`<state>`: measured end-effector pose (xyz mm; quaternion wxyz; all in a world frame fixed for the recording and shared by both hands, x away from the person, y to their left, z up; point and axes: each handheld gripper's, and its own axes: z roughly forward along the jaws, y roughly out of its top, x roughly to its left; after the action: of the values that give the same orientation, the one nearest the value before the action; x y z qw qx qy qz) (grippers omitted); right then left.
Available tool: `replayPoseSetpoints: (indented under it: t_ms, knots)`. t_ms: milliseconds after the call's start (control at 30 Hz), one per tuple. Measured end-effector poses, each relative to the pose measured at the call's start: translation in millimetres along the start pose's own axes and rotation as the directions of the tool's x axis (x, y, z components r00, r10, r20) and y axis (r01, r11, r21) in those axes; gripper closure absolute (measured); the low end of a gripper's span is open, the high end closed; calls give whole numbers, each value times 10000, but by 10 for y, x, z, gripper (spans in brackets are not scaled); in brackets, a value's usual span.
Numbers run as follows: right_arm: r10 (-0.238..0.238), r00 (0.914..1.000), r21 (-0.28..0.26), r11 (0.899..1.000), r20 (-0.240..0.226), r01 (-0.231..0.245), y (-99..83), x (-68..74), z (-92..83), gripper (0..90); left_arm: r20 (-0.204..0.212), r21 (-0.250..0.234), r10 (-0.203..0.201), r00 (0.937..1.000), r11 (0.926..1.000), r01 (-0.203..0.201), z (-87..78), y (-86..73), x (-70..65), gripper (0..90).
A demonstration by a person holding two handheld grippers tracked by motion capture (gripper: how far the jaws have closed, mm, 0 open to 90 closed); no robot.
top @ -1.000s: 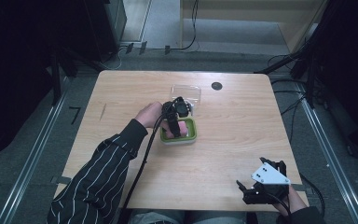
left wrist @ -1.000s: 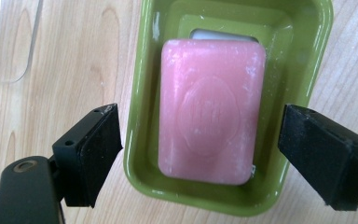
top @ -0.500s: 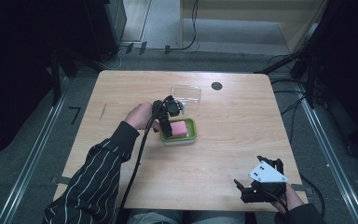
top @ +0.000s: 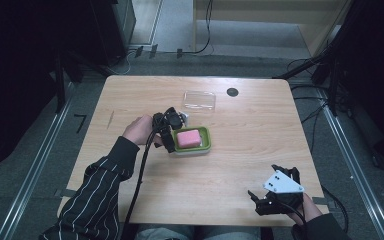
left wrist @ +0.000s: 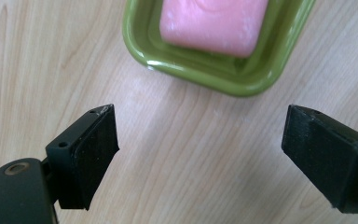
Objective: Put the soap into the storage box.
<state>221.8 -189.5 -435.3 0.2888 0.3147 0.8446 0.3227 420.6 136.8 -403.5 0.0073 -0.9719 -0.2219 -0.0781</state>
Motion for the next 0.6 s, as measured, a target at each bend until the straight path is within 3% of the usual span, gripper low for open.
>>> replayPoseSetpoints:
  t_ms: [600]
  knots:
    - [-195,9996,-135,9997,-192,193,52,9,49,0,217,276,-728,9971,9970,722,53,-405,-119,109]
